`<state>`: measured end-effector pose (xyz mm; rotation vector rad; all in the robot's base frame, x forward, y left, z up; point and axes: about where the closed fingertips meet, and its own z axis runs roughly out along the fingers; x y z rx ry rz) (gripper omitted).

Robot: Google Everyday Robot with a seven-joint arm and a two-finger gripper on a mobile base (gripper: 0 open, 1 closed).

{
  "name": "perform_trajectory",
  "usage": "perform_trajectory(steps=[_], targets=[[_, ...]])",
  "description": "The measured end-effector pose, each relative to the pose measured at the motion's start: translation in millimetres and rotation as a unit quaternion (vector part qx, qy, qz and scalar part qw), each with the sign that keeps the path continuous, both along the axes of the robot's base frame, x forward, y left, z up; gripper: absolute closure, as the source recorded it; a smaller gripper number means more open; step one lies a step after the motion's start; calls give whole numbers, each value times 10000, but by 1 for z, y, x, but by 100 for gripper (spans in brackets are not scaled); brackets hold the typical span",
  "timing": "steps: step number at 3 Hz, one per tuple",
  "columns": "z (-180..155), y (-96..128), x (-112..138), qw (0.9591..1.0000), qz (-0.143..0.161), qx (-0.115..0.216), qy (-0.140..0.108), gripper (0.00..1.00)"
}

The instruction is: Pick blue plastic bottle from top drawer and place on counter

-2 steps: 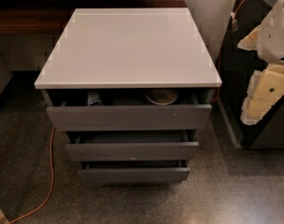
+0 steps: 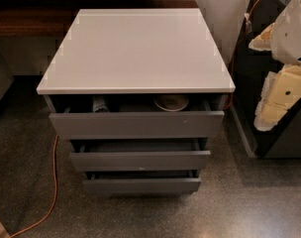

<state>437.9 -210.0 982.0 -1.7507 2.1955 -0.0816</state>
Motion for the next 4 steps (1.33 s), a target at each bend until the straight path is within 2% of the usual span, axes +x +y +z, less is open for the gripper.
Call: perform_trajectory(steps=[2, 3, 4], targets=[[-20, 25, -6, 9994, 299, 63, 157, 0], [-35, 45, -2, 9986, 502, 37, 143, 0], [-62, 72, 6, 9964, 835, -74, 148, 0]])
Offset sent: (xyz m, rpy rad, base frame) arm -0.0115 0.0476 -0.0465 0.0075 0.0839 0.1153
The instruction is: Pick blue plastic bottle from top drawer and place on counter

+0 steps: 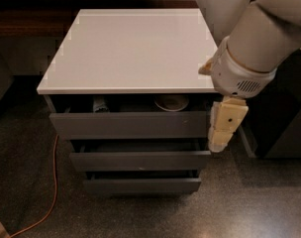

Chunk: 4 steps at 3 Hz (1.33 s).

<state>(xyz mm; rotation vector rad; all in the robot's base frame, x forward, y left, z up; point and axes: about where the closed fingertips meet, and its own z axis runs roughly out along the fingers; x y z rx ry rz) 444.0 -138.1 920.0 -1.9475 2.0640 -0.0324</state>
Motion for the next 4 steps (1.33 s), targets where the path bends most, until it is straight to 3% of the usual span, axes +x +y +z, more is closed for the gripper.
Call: perform_trajectory(steps=[2, 3, 4], targets=[[-41, 25, 15, 9993, 363, 68, 74, 0], [-58, 32, 30, 9981, 485, 377, -95, 0], [-60, 32, 30, 9983, 459, 316, -149, 0]])
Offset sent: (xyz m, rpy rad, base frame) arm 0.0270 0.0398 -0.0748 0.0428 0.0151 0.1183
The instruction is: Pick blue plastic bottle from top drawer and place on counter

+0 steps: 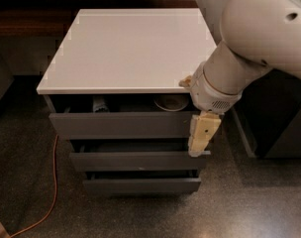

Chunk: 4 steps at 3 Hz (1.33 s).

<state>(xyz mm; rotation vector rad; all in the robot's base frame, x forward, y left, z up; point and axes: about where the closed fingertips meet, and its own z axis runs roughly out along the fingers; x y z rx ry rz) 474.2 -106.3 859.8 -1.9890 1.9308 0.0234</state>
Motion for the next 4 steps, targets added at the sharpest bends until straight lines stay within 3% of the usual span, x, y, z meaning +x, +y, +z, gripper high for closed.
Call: perform_trajectory(steps=[2, 4], targets=[[-53, 16, 32, 9984, 289, -222, -440, 0], [-109, 15, 103, 9949, 788, 65, -620, 0]])
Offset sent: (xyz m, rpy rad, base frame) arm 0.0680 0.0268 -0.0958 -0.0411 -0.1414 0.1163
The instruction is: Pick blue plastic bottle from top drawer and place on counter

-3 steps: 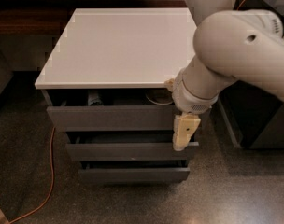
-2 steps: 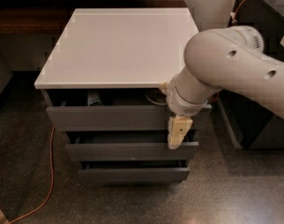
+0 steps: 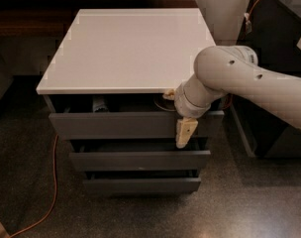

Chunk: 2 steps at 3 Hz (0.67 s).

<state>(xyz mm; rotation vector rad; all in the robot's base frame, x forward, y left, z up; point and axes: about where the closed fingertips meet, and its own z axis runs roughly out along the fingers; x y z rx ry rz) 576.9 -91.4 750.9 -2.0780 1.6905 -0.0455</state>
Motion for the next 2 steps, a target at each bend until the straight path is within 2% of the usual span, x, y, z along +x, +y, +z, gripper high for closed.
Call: perform_trajectory(steps=[1, 2], targets=[[-19, 1, 21, 9997, 202, 137, 45, 0], [-23, 1, 21, 9996, 233, 163, 55, 0]])
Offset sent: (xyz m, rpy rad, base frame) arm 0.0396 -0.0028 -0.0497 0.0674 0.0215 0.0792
